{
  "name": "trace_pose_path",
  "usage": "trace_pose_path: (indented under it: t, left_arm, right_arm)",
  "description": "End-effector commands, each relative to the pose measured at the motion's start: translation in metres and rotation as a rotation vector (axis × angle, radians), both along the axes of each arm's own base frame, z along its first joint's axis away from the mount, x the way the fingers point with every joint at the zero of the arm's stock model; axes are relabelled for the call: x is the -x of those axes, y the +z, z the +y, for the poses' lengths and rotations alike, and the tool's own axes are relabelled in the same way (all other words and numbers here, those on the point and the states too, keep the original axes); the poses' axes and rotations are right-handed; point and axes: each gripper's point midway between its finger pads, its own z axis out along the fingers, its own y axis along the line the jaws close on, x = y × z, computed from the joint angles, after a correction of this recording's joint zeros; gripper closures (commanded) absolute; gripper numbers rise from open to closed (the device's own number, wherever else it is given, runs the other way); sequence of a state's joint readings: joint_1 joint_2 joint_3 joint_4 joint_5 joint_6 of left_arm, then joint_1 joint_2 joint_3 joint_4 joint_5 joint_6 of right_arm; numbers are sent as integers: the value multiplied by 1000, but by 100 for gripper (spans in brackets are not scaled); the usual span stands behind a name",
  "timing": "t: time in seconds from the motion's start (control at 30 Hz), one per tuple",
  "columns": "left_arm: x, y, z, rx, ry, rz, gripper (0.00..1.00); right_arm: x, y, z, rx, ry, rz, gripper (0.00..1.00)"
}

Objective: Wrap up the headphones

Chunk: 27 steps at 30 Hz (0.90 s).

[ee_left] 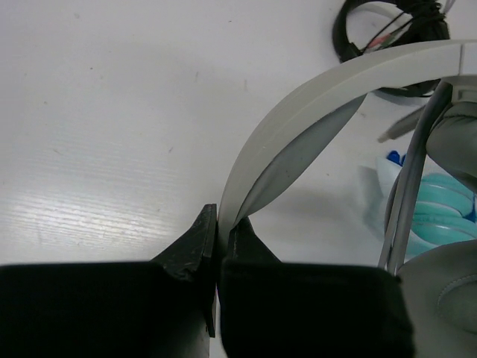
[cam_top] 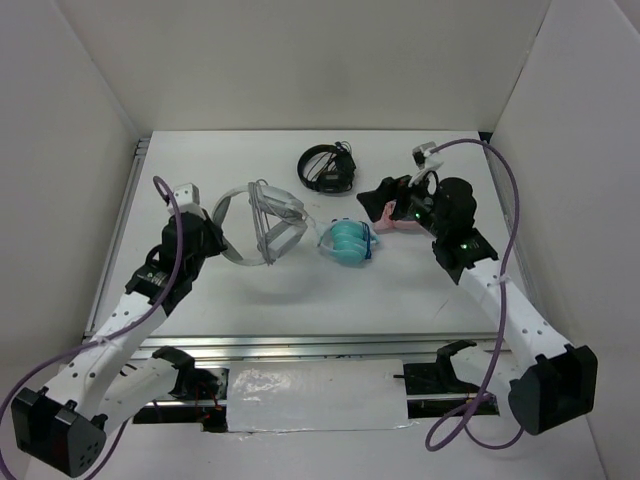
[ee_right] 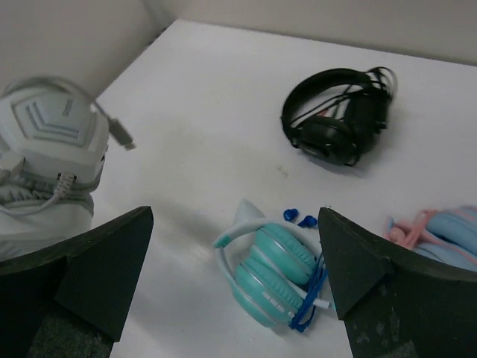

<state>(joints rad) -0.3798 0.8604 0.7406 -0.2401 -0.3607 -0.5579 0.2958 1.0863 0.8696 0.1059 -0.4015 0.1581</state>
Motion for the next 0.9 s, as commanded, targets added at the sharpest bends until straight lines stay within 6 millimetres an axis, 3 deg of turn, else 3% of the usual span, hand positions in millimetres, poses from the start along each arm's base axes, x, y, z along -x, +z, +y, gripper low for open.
trace_pose_path:
  t: [0.0,0.03,0.2,0.37,0.67,0.7,0.77,0.8,0.87]
  left_arm:
    - [-23,40,4,131,67,-123,100]
    - [-27,33,8,126,89,-104,100]
    - [-45,7,31,137,165,-64,100]
    - [-65,-27,56,128,213,19,100]
    - [-124,-47,94,135,256,51,100]
    - [-129,-62,98,129,266,91,100]
    - [-139,-67,109,128,284,117,100]
    - [-143,-84,109,131,276,161,100]
    - [-151,-99,116,126,292,205,100]
  right_arm:
    - [-11,5,-39,-132,-345,86,0]
    - [-11,-5,-57,-124,-453,117,0]
    - [10,-48,-75,-75,-563,271,0]
    - [19,-59,-75,-54,-567,306,0]
    - [19,-72,-67,8,-557,346,0]
    - [19,-75,-68,19,-566,353,0]
    - [17,-78,-70,32,-579,362,0]
    - [18,-82,-71,46,-589,372,0]
    - [17,-86,-73,61,-601,384,0]
